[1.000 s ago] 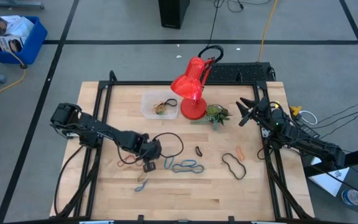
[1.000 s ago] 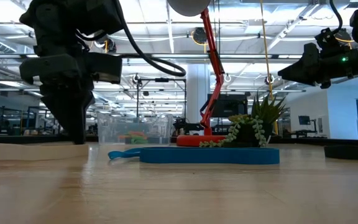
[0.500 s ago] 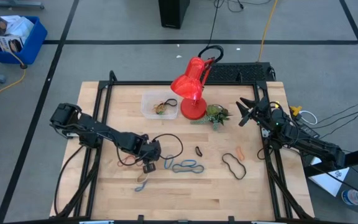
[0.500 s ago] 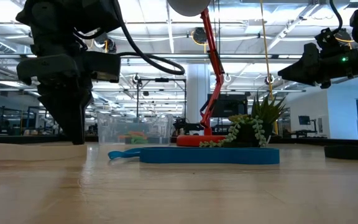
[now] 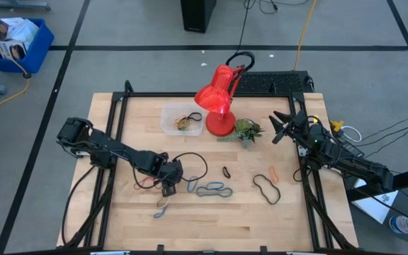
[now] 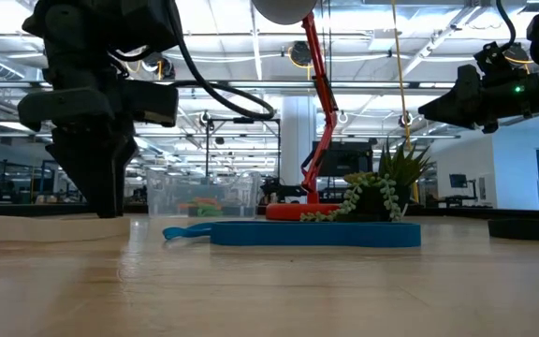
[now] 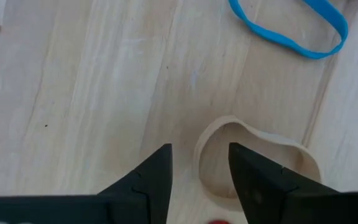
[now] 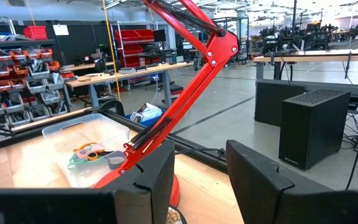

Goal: Pick and place rubber bands into bin
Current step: Put the brown rubber band into the transparent bin

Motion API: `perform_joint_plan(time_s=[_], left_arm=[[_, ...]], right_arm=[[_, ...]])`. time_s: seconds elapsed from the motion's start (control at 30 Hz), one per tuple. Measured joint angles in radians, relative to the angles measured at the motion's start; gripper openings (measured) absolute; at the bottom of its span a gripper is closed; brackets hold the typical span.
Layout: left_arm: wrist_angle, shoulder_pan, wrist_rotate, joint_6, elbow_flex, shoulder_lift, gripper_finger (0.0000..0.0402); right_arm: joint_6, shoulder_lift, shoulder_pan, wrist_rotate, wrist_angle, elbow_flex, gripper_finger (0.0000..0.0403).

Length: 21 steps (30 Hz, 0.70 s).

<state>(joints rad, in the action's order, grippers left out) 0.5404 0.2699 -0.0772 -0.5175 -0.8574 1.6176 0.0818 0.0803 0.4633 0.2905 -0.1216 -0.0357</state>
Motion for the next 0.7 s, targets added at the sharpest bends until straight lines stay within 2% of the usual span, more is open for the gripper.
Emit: perform_joint_plan(time_s=[0.17, 0.33, 0.57, 0.7], left_arm=[[-0.022, 0.0, 0.001, -0.007, 0.01, 0.0, 0.0166], [-0.087, 0.0, 0.024, -0.036, 0.074, -0.005, 0.0166], [-0.106, 0.001, 0.018, -0.03, 0.082, -0.005, 0.0164], [-0.114, 0.0, 0.015, -0.001, 0.084, -0.004, 0.0136]], right_arm=[[0.0, 0.0, 0.0, 0.0, 0.0, 0.0, 0.0141], [0.001, 0.0, 0.0, 0.0, 0.0, 0.0, 0.0141], [0.002, 0.0, 0.0, 0.0, 0.0, 0.0, 0.0141], [0.003, 0.0, 0.0, 0.0, 0.0, 0.0, 0.0141]])
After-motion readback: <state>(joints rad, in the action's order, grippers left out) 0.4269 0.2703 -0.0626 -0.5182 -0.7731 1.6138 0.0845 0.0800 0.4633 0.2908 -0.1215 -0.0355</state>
